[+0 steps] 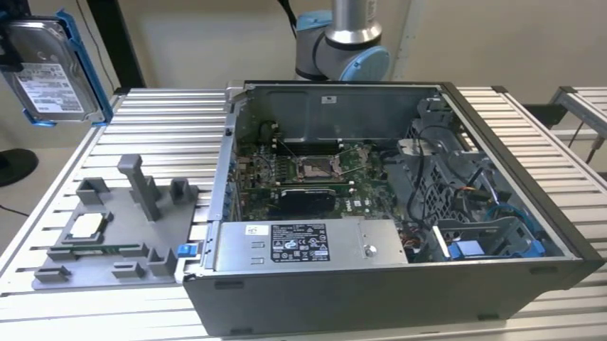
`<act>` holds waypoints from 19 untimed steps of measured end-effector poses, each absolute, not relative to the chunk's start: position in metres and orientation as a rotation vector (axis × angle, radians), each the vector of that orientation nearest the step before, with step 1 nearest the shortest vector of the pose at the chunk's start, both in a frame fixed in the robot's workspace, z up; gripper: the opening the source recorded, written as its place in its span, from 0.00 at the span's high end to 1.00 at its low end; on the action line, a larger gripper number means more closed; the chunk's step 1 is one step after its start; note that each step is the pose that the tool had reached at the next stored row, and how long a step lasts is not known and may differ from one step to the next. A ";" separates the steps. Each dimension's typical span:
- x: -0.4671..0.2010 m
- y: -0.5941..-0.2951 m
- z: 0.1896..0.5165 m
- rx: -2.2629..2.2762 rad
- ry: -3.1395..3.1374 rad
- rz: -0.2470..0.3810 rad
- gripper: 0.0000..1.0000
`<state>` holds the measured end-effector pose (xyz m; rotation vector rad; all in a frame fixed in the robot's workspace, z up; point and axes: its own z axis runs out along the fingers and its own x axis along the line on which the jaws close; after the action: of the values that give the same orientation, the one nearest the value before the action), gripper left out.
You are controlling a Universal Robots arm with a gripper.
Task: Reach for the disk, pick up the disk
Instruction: 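Pick up the disk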
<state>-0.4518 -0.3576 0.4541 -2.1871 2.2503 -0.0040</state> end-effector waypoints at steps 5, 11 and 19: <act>-0.452 -0.358 0.465 -2.187 2.250 -0.004 1.00; -0.452 -0.358 0.478 -2.187 2.251 -0.004 1.00; -0.452 -0.358 0.495 -2.188 2.251 -0.005 1.00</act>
<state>-0.4518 -0.3575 0.4947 -2.1878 2.2510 -0.0047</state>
